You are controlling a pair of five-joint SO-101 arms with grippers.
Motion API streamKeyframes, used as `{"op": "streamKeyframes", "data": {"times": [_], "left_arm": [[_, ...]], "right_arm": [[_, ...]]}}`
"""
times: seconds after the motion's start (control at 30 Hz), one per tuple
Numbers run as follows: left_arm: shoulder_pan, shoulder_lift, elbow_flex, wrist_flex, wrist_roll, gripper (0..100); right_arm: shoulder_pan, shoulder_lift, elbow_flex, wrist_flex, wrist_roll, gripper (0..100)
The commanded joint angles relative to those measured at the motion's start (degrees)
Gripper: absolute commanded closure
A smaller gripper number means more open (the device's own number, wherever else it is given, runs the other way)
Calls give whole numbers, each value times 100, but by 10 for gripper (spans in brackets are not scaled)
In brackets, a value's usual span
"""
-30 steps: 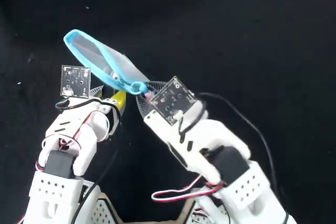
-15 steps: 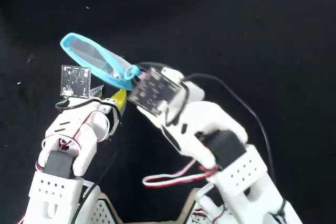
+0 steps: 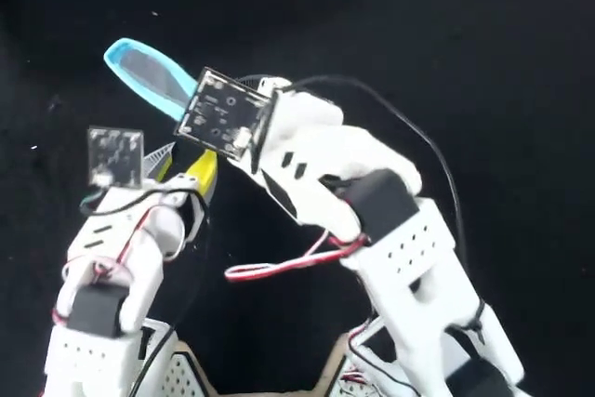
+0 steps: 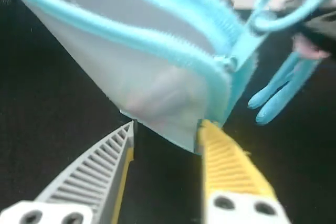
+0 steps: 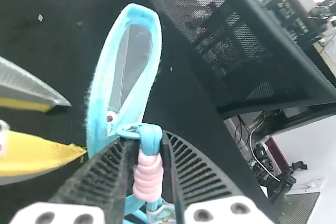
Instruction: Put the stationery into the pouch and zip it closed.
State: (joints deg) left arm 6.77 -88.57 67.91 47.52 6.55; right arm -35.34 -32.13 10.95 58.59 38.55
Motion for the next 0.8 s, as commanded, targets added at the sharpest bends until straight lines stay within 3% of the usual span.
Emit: {"op": "streamKeyframes", "data": {"times": [0.0,0.13,0.4,0.63,0.77], "left_arm": [[303,-914,-31,431,237,728],[857,-1653,426,431,158,732],[901,-967,629,-299,158,731],[-66,-695,629,-422,114,730],[-259,-695,629,-457,114,730]], "right_arm": [[44,180,-620,281,255,988],[44,286,-884,519,281,988],[44,268,-980,853,281,988],[70,259,-1007,976,290,988],[79,259,-1103,949,290,988]]}}
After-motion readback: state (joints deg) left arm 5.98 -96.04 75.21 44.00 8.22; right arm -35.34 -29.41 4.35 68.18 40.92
